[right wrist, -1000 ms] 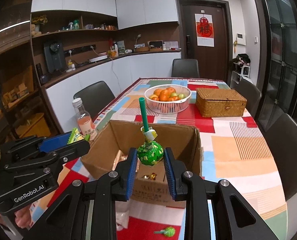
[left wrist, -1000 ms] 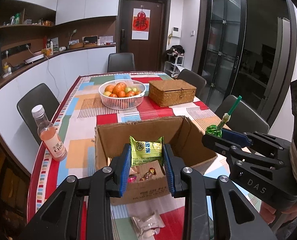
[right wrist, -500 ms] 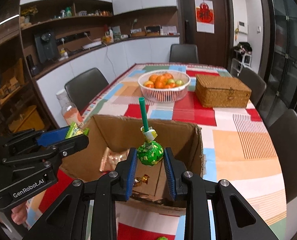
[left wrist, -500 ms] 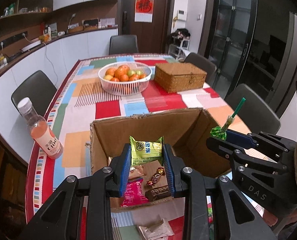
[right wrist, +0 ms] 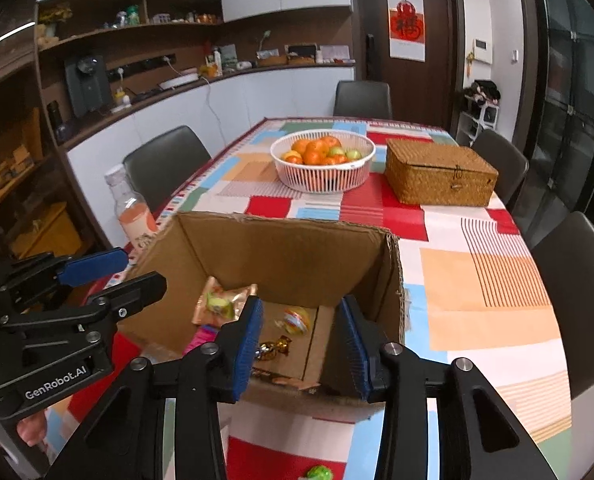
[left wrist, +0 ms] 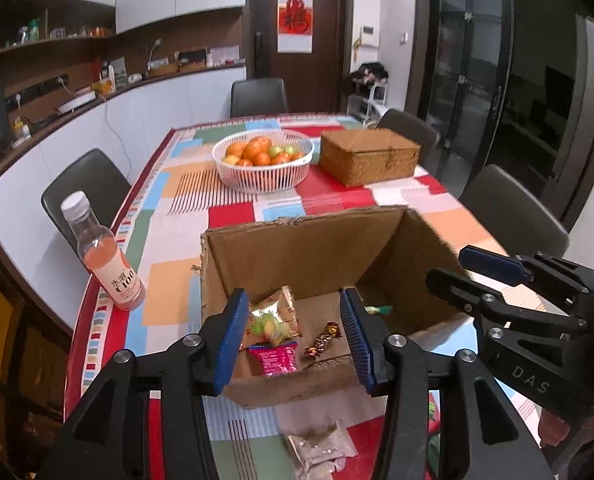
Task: Organize snacks
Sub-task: 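Lower the wafer and lollipop into the box and open both tools, then grasp the small white wrapped candy with the left tool while the right tool grasps the green lollipop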
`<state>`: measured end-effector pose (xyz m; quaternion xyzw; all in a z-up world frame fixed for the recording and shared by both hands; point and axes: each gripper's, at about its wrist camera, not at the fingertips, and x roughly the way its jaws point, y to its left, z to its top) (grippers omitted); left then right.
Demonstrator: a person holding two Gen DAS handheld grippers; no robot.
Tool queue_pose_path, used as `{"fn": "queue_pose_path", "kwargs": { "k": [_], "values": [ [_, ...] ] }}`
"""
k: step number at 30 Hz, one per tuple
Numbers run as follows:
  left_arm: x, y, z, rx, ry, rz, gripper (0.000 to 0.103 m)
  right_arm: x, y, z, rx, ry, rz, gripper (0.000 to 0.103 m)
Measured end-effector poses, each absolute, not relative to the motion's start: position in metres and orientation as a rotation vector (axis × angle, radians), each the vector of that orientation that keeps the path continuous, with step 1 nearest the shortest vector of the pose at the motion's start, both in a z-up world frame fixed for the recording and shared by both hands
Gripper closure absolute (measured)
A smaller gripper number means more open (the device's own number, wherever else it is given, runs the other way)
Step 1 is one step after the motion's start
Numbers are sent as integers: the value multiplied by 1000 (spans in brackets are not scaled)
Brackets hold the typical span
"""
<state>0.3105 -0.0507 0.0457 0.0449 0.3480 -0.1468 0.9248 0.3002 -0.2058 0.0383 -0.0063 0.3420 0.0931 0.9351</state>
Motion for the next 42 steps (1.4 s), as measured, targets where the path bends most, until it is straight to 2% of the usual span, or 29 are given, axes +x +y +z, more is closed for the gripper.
{"fn": "queue_pose_path", "kwargs": {
  "k": [8,14,15,17,42],
  "values": [
    [266,-49,64,115,629,-312,50,256,-203,52,-26,622,213,62],
    [242,-49,61,133,610,-300,44,235,-206,44,-20,637,218,62],
    [240,-50,59,134,616,-304,44,232,-207,41,-16,642,217,59],
    [237,-51,52,134,640,-308,44,228,-208,34,-10,660,216,57],
    [217,-39,-67,107,1000,-301,43,206,-215,-61,24,976,168,57]
  ]
}}
